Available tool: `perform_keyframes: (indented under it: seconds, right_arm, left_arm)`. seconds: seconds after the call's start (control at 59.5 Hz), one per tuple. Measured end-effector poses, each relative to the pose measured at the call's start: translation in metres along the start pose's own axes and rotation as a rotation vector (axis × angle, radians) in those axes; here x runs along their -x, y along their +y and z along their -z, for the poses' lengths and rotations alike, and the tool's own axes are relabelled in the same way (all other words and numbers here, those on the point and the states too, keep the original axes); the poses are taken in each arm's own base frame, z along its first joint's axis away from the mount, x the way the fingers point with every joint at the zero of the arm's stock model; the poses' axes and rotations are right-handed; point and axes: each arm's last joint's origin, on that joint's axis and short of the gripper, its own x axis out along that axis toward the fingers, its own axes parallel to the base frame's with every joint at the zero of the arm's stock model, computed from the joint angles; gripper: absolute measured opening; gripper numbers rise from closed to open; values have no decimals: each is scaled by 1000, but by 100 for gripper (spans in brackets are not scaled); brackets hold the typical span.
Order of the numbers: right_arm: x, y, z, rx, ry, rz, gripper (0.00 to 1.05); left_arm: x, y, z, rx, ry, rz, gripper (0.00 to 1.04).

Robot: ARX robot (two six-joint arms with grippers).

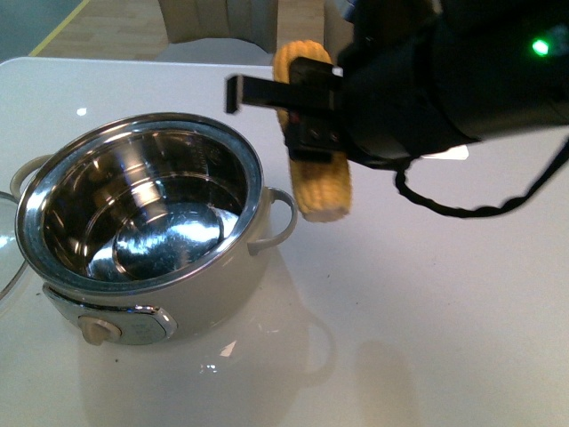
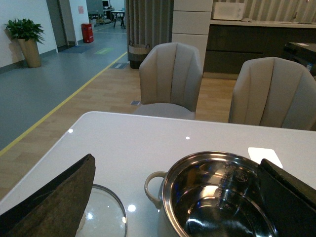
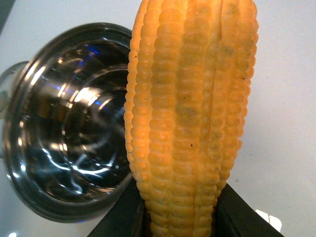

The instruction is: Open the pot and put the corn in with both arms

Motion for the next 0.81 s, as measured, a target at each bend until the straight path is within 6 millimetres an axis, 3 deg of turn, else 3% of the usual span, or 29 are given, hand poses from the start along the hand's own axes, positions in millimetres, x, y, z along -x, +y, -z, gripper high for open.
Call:
perform_keyframes:
  seconds: [0.202,0.807]
  right_arm:
    - [-25,25,-13,-88,47,-70,21]
    - [-78,71,-10,-184,147,-63,20]
  left_arm:
    - [0,0,0,0,0,0,98]
    - [0,0,0,0,0,0,98]
